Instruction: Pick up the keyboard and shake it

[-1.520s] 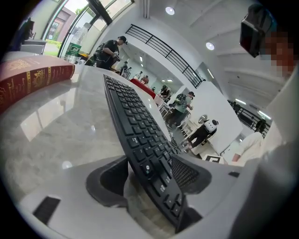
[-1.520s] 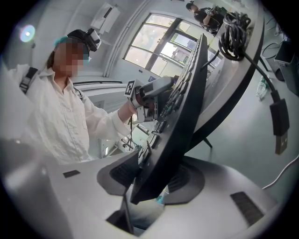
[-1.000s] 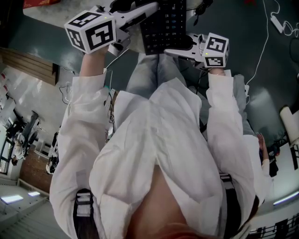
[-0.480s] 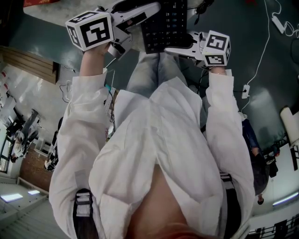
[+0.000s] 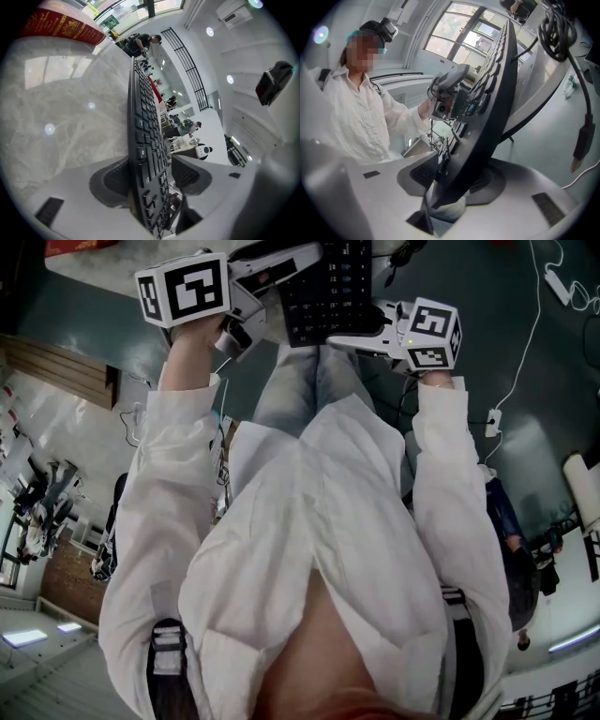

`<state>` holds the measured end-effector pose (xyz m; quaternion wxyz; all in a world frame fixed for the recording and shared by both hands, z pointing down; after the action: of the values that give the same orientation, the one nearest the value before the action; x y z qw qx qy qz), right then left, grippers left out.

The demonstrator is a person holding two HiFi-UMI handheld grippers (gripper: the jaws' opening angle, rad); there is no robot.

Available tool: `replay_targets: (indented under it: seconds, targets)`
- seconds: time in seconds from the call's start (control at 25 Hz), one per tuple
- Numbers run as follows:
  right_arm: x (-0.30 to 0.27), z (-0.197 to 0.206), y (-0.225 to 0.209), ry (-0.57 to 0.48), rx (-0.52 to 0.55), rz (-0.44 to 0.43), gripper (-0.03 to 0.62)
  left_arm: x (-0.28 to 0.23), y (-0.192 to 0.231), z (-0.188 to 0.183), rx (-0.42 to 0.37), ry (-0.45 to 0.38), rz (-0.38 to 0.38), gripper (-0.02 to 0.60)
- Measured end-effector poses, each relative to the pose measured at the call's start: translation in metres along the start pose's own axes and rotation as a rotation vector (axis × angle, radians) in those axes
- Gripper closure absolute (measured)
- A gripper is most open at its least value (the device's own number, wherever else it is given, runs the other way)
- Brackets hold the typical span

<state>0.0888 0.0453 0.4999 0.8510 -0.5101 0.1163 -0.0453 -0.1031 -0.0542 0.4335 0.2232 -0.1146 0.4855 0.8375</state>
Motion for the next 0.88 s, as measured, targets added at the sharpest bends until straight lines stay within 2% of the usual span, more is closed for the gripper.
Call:
replay_targets:
  seconds: [0.04,0.12,0.2,0.32,0.48,0.64,0.88]
  targets:
    - [0.0001,0.0001,-0.0004,0.003,-0.001,0.002,0.427,0.0007,0.001,0.0003,0.009,-0.002,0.002,0.316]
    - [-0.0001,-0.0004,-0.0022,0.013,-0.001,0.009,0.426,0.0044,0.0037,0.0011,0.019,-0.017,0.002,0.406]
    - [-0.0008,-0.0021,-0.0032,0.033,0.004,0.017,0.425,0.0072,0.0054,0.0034,0.026,-0.055,0.025,0.452]
    - [-0.0014,-0.0065,-0.0013,0.06,0.011,0.025,0.425,0.0078,0.0042,0.0053,0.039,-0.116,0.06,0.459]
    - [-0.0009,-0.0072,-0.0009,0.069,0.003,0.035,0.425,0.0069,0.0029,0.006,0.052,-0.155,0.069,0.464]
    - [-0.0023,-0.0068,-0.0022,0.06,-0.013,0.039,0.425,0.0067,0.0061,0.0077,0.102,-0.201,0.089,0.475]
    - [-0.0033,-0.0061,-0.0039,0.061,-0.043,0.043,0.419,0.0062,0.0054,0.0074,0.098,-0.199,0.094,0.483]
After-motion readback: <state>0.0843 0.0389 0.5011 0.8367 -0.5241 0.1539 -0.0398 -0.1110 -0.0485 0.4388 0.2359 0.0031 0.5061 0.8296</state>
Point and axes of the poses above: the fingertips, and each gripper's own axes: x backward along the fingers, y to its left, z out of its underside, the point moved 10 cm from there along x, backward along the fingers, and after that the axes turned 11 degrees about -x, right-handed, at the moved point
